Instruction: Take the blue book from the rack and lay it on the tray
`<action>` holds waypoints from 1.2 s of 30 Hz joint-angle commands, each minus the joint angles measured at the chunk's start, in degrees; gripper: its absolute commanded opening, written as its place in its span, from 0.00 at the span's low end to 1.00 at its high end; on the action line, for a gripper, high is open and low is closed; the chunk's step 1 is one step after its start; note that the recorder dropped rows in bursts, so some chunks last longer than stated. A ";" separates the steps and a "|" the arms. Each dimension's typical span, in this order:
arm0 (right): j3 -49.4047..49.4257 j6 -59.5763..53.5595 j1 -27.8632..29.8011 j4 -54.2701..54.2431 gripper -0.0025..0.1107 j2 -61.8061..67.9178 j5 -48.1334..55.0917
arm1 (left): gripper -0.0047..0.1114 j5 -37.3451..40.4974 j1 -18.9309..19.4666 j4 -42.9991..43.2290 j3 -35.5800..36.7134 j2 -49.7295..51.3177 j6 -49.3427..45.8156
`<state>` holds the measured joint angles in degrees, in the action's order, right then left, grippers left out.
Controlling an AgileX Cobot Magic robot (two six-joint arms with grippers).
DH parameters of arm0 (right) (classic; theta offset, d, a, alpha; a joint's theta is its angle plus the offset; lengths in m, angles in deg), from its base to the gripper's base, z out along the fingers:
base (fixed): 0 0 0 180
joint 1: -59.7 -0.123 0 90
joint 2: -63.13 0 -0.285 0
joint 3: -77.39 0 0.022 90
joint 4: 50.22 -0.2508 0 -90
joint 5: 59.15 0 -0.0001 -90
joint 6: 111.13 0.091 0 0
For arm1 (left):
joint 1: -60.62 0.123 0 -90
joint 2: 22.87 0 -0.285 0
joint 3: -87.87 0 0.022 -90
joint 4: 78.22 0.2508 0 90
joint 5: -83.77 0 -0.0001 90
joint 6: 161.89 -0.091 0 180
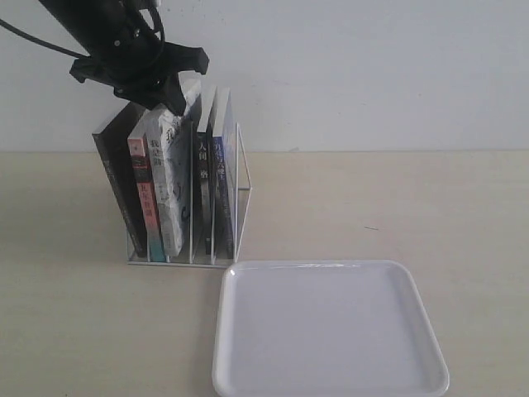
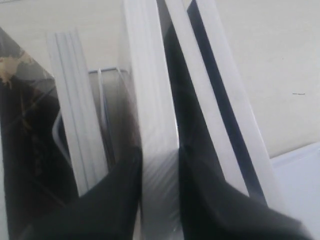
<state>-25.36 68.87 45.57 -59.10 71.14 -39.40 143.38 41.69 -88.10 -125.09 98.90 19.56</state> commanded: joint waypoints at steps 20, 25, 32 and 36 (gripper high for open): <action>-0.03 -0.42 0.32 0.35 0.02 -0.23 -0.62 | 0.36 -1.12 -0.30 -1.91 -0.21 -3.55 0.28; -0.03 -0.42 0.32 0.35 0.02 -0.23 -0.62 | 0.36 0.00 -0.30 -11.38 -0.21 -4.98 -5.04; -0.03 -0.42 0.32 0.35 0.02 -0.23 -0.62 | 0.36 0.44 -1.09 -15.65 -0.21 -3.99 -7.69; -0.03 -0.42 0.32 0.35 0.02 -0.23 -0.62 | 0.36 2.45 -1.09 -14.70 -0.21 -1.44 -7.11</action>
<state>-25.36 68.87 45.57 -59.10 71.14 -39.40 144.51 40.85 -103.28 -125.09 96.22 11.94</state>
